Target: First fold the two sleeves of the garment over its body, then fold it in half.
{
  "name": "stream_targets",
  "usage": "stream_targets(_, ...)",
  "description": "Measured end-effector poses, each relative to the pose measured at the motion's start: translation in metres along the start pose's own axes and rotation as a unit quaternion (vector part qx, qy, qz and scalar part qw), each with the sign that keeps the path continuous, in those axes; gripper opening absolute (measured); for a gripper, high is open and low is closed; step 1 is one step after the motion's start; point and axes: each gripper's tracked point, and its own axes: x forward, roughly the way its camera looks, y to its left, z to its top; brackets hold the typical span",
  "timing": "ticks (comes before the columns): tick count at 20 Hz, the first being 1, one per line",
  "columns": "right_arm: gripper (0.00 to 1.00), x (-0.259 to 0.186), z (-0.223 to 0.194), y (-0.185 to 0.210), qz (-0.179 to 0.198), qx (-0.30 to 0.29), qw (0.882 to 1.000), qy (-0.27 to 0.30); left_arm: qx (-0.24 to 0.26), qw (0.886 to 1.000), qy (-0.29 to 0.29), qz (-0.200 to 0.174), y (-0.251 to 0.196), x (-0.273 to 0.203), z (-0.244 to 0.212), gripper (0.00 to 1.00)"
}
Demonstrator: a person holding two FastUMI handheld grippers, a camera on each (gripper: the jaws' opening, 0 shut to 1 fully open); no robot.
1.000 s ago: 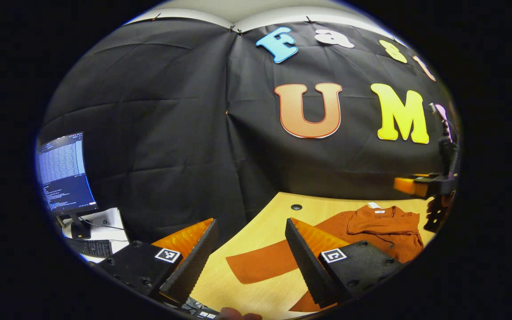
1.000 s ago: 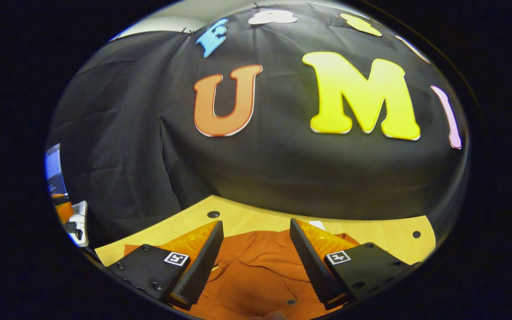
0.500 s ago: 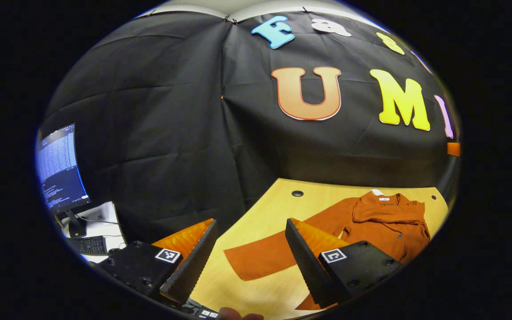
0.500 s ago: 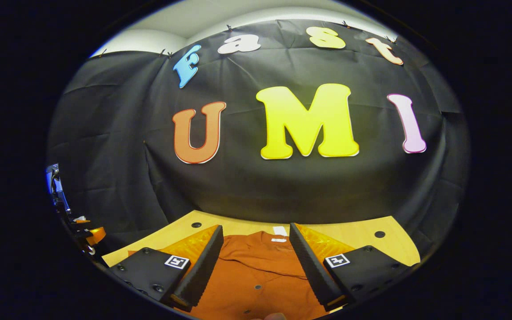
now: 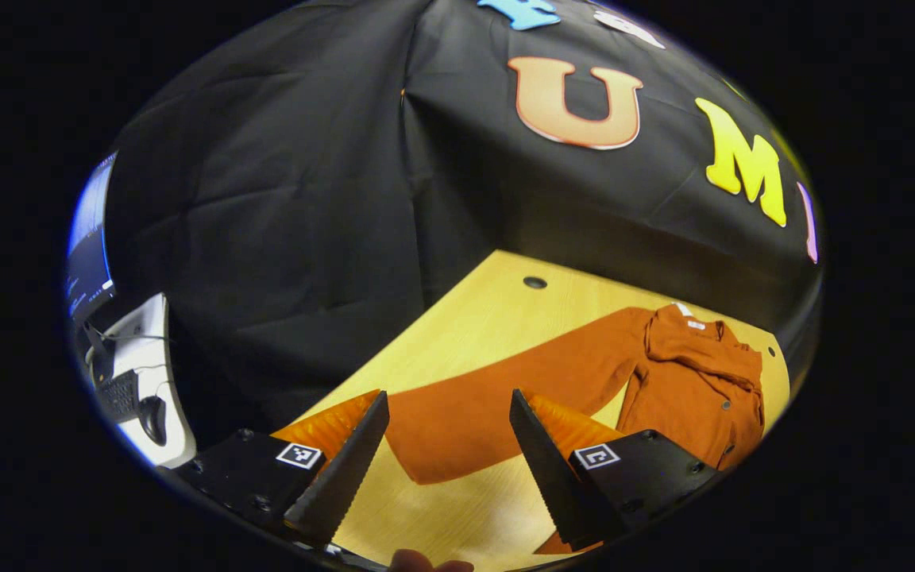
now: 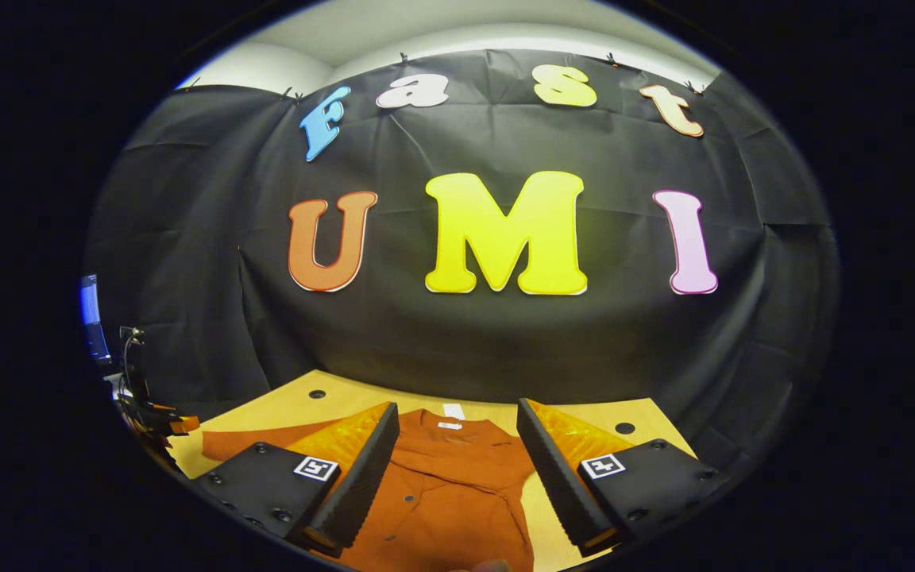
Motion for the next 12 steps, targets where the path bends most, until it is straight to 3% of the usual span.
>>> stream_targets(5,0.95,-0.012,-0.002,-0.02,-0.025,-0.021,0.999,0.003,-0.024,0.998,0.041,0.04,0.013,0.036,-0.023,1.0)
stream_targets(12,0.95,-0.009,-0.006,-0.006,-0.017,-0.038,0.999,0.013,-0.06,0.994,0.083,0.039,0.032,0.059,-0.064,1.0)
